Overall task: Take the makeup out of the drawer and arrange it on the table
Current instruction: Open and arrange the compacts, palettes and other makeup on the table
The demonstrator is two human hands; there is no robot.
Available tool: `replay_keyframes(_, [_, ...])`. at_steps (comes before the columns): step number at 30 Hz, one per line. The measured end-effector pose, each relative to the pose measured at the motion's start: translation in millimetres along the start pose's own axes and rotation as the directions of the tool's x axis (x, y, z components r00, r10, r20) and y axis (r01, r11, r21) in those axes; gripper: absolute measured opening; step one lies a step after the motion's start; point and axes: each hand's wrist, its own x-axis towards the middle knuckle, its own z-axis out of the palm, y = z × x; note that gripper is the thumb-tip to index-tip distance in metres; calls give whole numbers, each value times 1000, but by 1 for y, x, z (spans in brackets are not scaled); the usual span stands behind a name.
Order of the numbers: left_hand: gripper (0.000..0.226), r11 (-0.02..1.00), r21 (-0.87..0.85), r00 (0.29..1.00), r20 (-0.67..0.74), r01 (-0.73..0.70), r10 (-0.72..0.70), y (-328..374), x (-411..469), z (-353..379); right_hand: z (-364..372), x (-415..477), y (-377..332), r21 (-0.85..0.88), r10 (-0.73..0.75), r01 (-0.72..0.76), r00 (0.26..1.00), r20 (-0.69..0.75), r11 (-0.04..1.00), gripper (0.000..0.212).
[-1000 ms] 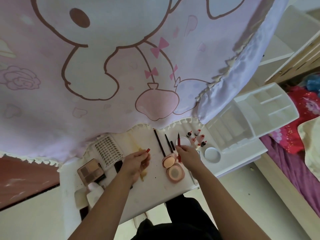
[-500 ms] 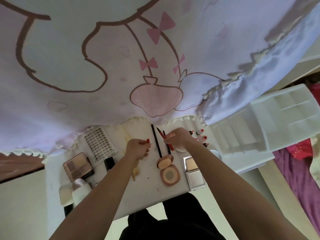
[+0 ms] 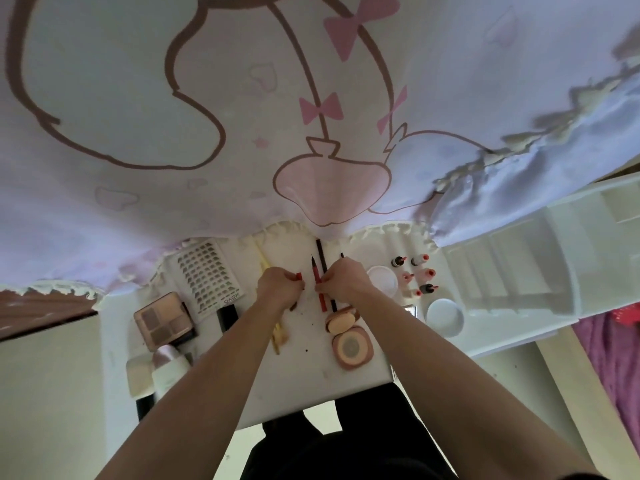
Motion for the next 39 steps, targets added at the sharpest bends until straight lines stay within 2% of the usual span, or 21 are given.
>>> replay_keyframes(7, [16, 997, 60, 999, 19, -38, 37, 2, 4, 6, 8, 3, 9, -60, 32, -39, 993, -112, 997, 19])
replay_keyframes(15, [29, 998, 14, 997, 44, -68, 68, 3, -4, 10, 0, -2, 13, -9, 33, -35, 984, -175, 999, 12])
replay_keyframes(17, [28, 994, -20, 994, -23, -108, 107, 2, -9, 4, -8, -12, 11, 22, 31, -27, 977, -211, 999, 21])
replay_keyframes(20, [27, 986, -52, 969, -200, -157, 144, -4, -21, -21, -19, -33, 7, 13, -10, 14, 965, -262, 1000, 19])
replay_keyframes(23, [27, 976, 63, 932, -290, -208, 217, -23, -32, -47, -19, -49, 2, 33, -70, 84, 947, -313, 996, 26])
replay_keyframes(29, [17, 918, 273, 938, -114, -288, 328, -78, -42, -68, 21, -63, -12, 27, -137, 150, 953, -270, 988, 29])
replay_keyframes(33, [31, 784, 478, 901, 41, -397, 431, -106, -48, -59, 49, -70, -20, -11, -161, 162, 971, -178, 987, 32])
replay_keyframes(36, [40, 690, 579, 866, 58, -435, 497, -115, -49, -57, 62, -68, -26, -101, -242, 229, 960, -139, 968, 36])
replay_keyframes(39, [42, 671, 606, 860, 42, -427, 509, -117, -44, -60, 68, -58, -32, -195, -282, 251, 947, -153, 948, 38])
